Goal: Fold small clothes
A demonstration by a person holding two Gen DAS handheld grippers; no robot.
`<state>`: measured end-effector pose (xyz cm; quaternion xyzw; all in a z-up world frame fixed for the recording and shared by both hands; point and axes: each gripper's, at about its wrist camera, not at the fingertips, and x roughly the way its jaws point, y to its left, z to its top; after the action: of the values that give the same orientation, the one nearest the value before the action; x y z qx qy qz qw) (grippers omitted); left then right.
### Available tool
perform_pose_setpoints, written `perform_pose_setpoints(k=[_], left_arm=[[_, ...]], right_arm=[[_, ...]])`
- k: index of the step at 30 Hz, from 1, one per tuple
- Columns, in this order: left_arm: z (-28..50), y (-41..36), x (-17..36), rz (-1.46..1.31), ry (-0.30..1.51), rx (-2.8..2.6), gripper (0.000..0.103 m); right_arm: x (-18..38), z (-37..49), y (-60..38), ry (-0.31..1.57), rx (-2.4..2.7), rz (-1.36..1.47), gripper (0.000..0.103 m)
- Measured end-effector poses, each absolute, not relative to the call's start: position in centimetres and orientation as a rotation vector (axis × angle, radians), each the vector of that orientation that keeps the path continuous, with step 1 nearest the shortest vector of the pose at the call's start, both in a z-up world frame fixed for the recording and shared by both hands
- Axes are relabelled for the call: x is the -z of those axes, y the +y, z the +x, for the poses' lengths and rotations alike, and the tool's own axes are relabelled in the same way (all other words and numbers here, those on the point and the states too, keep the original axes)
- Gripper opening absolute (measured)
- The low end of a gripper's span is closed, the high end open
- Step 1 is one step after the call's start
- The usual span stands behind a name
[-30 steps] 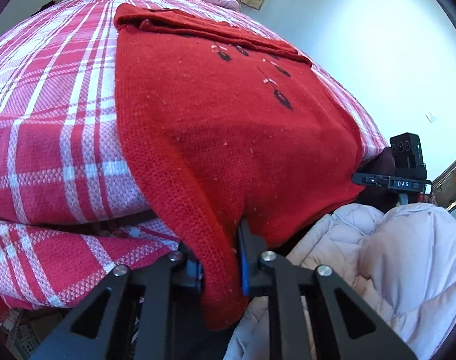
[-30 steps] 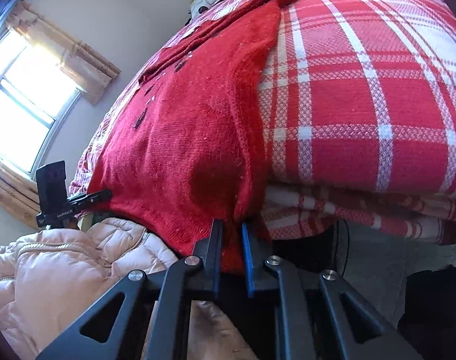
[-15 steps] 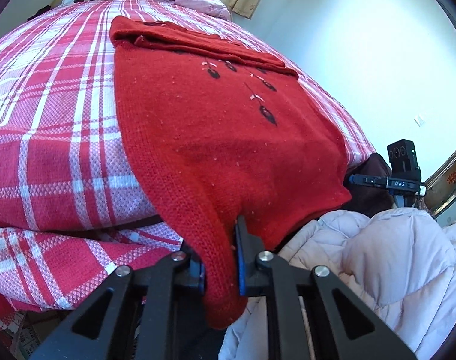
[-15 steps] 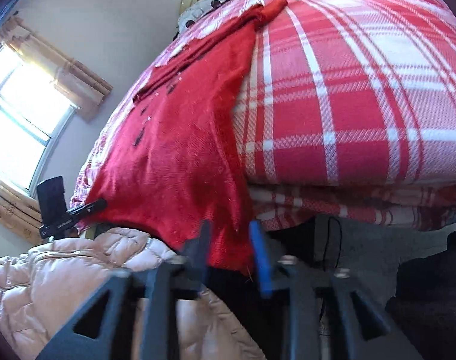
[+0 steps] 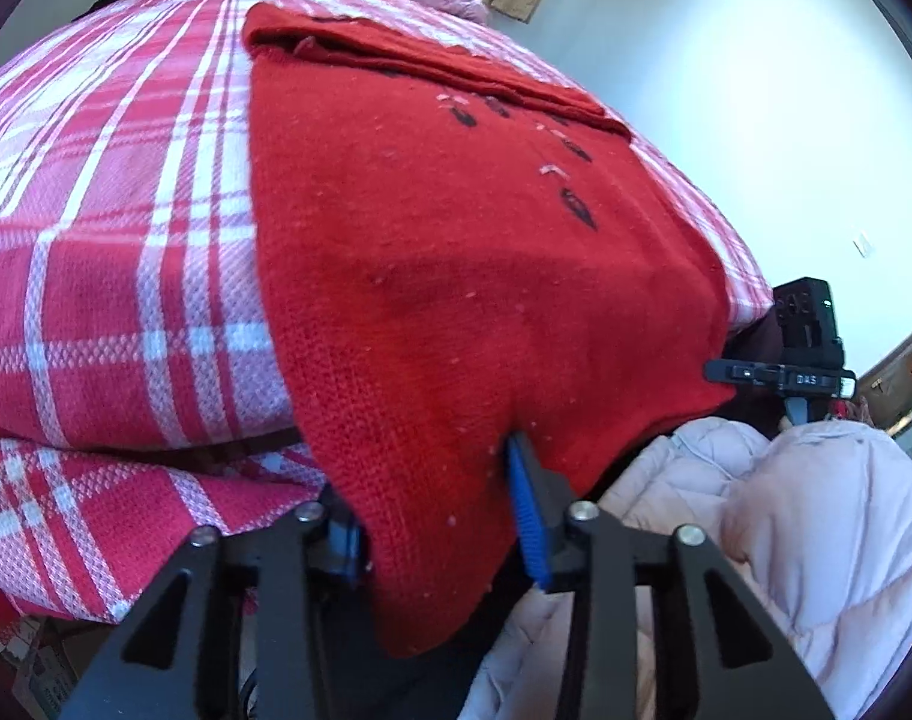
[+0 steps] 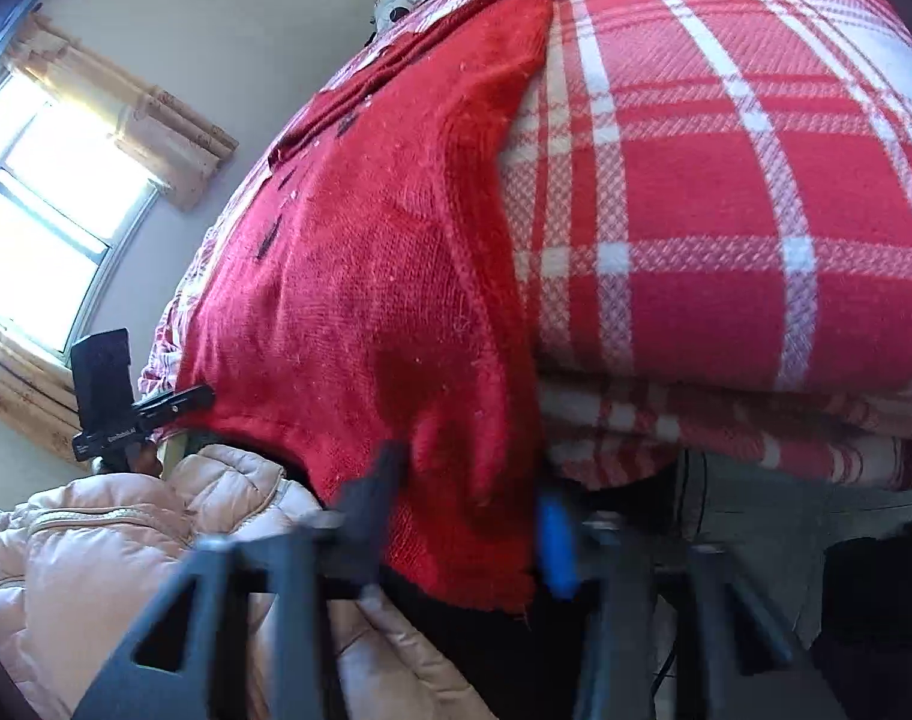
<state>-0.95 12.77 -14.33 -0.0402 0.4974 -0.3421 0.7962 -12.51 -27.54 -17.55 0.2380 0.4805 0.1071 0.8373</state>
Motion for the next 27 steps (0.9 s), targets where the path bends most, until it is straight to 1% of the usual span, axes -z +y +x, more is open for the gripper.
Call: perform_pose_setpoints(k=[1,2,3,6,8,12,16,18,22,26,27], left_arm=[[-0.9,12.8,14.4,-0.096,1.071,0.743,0.037],[-1.0,12.9,14.2,-0.097,1.066,0.754,0.029],[-1.1,12.8,13.9,-0.097,1.059,0.774,0.014],[-1.2,13.1,13.1,-0.109,1.042,0.795,0.012],[-1.1,13.4,12.3,-0.136,1.041,0.809,0.011],[-0.4,15.0,9.2,-0.268,0.983,0.864,0.009],[1.6,16.0,5.6,-0.363,0.877,0.88,0.009],[3.3,15.7,4.4,-0.374,0.857,0.855,0.009],[8.8,14.0,3.6,-0.347,0.861,0.744,0.009],[15.6,12.5,6.3,-0.328,0.942,0.563,0.011],[17.5,12.2,7.2,-0.316,0.967,0.52,0.014]], right_arm=[[17.4,-12.6,-27.7,1.01,-0.253,0.532,0.008],[17.2,-13.0,-28.0,1.001,-0.287,0.576,0.008],[16.9,-13.2,-28.0,0.987,-0.315,0.597,0.008],[15.2,-13.6,-27.7,0.947,-0.38,0.613,0.008],[13.7,-13.6,-28.0,0.887,-0.44,0.68,0.008],[10.2,-13.2,-28.7,0.77,-0.516,0.781,0.008],[7.0,-10.2,-30.1,0.663,-0.571,0.865,0.008],[5.7,-7.6,-31.3,0.624,-0.55,0.878,0.008],[5.9,-2.4,-33.6,0.609,-0.435,0.901,0.008],[8.5,1.8,-36.8,0.644,-0.249,0.926,0.009],[9.4,2.6,-37.3,0.672,-0.198,0.926,0.01]])
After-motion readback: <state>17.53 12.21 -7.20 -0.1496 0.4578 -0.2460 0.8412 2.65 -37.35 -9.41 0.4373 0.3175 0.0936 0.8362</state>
